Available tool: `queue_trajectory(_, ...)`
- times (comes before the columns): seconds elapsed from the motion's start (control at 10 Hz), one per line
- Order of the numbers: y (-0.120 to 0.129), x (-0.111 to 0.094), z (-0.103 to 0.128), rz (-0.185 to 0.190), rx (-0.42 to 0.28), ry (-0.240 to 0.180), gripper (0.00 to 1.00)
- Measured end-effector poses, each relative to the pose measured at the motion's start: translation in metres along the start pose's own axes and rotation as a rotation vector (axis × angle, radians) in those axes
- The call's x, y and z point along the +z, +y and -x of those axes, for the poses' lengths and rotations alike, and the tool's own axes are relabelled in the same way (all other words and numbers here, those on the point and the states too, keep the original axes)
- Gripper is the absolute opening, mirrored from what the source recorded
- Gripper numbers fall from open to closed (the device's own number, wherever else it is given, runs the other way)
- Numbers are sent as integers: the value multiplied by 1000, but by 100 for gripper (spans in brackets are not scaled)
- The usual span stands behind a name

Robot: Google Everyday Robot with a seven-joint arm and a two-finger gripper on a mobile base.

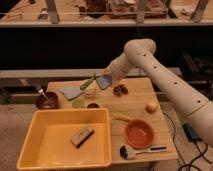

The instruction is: Place sponge in purple bowl

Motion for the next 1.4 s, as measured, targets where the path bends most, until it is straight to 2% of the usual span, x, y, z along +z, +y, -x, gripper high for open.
queue_trajectory(0.3, -57, 17, 51, -33, -120, -71, 18)
queue_trajectory(0.6, -111, 41, 96, -46, -207, -111, 18)
queue_trajectory(1.1, -117, 44, 102, -46, -219, -110, 18)
queue_trajectory(1.2, -117, 45, 100, -54, -219, -91, 18)
queue_trajectory(1.4, -123, 60, 104, -86, -231, -50, 18)
